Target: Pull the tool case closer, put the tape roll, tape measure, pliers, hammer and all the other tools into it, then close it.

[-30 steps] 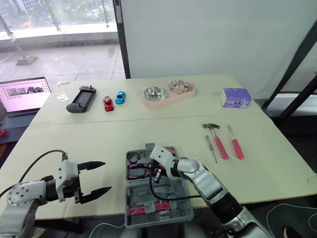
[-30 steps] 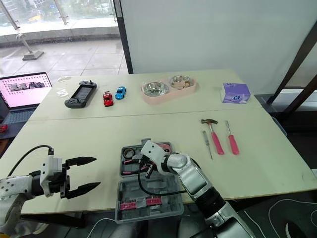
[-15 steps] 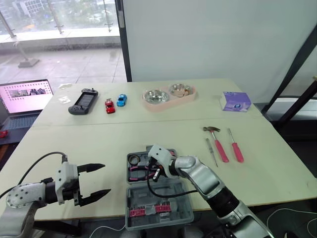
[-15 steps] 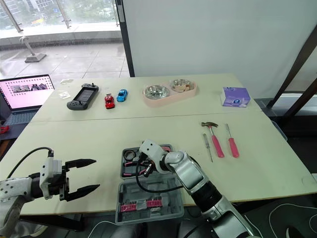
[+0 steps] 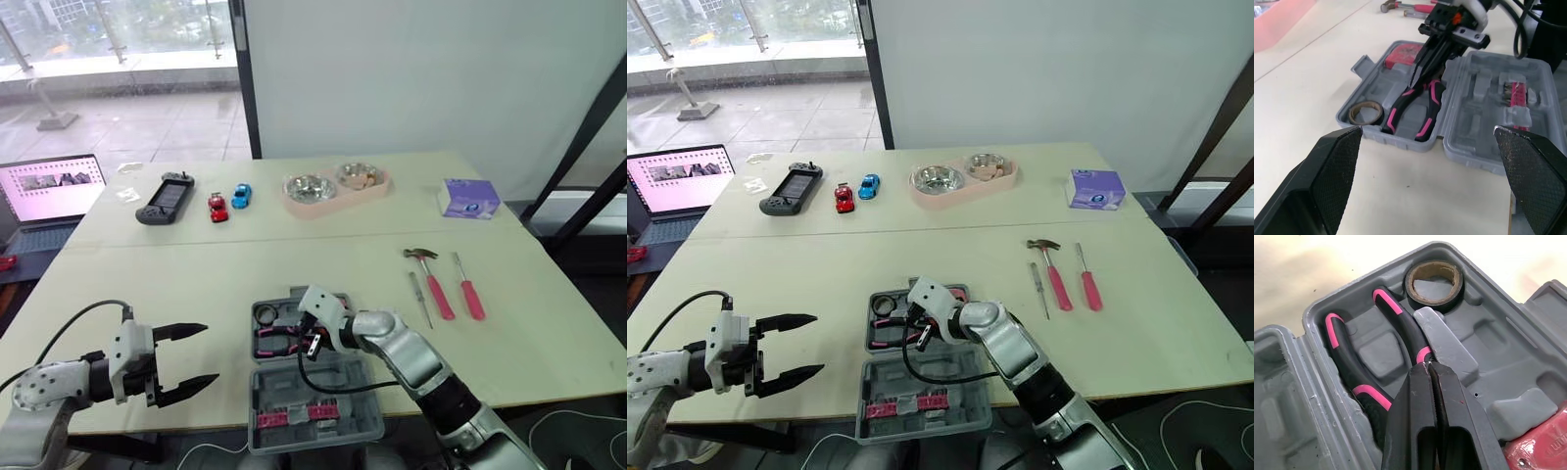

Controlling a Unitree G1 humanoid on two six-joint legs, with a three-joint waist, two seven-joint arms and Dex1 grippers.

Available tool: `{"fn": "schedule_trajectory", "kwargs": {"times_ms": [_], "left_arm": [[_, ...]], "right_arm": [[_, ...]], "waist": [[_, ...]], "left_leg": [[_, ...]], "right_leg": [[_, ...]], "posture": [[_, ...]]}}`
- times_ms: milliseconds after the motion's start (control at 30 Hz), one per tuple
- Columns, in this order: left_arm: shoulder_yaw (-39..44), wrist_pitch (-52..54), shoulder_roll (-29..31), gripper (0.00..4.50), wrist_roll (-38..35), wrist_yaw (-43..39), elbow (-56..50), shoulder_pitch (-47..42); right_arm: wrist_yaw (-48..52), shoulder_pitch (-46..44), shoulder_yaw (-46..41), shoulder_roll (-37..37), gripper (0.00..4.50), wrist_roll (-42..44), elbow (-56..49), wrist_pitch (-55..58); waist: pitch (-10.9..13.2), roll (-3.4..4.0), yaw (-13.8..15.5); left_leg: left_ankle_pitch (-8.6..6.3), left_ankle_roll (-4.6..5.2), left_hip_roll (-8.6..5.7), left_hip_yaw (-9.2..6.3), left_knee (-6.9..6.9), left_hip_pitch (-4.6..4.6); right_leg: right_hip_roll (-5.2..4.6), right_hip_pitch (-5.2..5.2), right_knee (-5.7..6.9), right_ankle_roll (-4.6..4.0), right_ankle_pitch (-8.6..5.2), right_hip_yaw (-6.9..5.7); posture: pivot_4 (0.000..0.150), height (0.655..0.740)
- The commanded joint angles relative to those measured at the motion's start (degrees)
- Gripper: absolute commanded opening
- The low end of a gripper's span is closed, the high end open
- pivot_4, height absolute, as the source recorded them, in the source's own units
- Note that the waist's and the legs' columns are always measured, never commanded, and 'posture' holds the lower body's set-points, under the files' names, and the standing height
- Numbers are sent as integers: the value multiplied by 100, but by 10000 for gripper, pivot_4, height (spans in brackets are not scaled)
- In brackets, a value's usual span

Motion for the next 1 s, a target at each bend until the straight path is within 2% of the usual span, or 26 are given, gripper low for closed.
{"fn": "schedule_trajectory", "kwargs": {"times_ms": [33, 167, 467, 667, 833, 1000], "left_arm": [[74, -131, 6, 45000, 7, 32, -20, -77], [42, -138, -11, 45000, 63, 125, -4, -79], [-39, 203, 22, 45000, 187, 434, -294, 65], [-73, 312, 31, 45000, 214, 451, -422, 173], [-82, 290, 10, 45000, 209, 453, -462, 206], [-137, 321, 28, 45000, 341, 540, -431, 238]], "right_arm": [[68, -104, -416, -37, 796, 277, -545, -566], [181, -138, -641, -244, 796, 442, -774, -610], [1167, 243, -1106, -1869, 796, 758, -1132, -513], [1634, 434, -1182, -2552, 796, 840, -1159, -576], [1668, 414, -1081, -2496, 796, 981, -1435, -465], [1486, 587, -1008, -2585, 796, 770, -1468, -368]], "waist": [[33, 12, -6], [39, 13, -3], [71, 0, 20], [82, 1, 2], [96, -4, 11], [103, -14, 23]], "left_leg": [[0, 0, 0, 1, 1, -5], [3, 2, 1, 1, 1, -38], [3, 3, -5, -1, 6, -81], [4, 3, -3, 4, 7, -81], [4, 3, -3, 3, 7, -83], [4, 3, -5, 3, 9, -84]], "right_leg": [[0, -6, 0, -1, 1, 0], [3, -46, 5, 5, 7, -1], [-4, -61, 1, 10, 10, -7], [-20, -56, 1, 2, 6, -7], [-22, -57, 0, 2, 6, -8], [-25, -55, -2, 2, 6, -8]], "posture": [[1500, 7233], [1500, 7233], [1500, 7233], [1500, 7233], [1500, 7233], [1500, 7233]]}}
